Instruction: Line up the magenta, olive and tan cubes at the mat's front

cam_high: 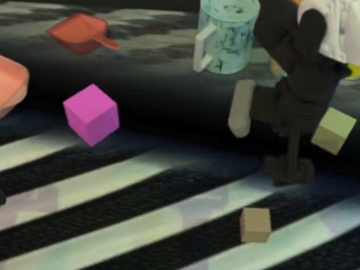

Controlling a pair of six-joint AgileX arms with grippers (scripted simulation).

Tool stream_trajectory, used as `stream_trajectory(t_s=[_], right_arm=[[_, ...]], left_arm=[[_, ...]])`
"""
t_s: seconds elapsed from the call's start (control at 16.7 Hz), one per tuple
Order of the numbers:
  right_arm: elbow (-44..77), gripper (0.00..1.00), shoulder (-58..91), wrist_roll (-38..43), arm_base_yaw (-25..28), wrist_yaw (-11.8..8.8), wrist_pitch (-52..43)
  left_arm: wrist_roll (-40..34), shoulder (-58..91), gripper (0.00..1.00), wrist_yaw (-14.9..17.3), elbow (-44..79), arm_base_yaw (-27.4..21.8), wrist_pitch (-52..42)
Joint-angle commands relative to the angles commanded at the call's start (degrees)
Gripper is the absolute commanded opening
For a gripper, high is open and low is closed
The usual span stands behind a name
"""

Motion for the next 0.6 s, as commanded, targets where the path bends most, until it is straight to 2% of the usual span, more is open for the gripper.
stream_trajectory(t_s=[0.36,0.6], right_arm=[[19.53,1.0,13.35,1.67,-16.84,0.78,-5.58],[22.06,1.0,15.42,2.03,-19.34,0.9,-6.37]], left_arm=[[0.0,0.0,1.0,0.0,0.0,0.0,0.0],[0.0,0.0,1.0,0.0,0.0,0.0,0.0]])
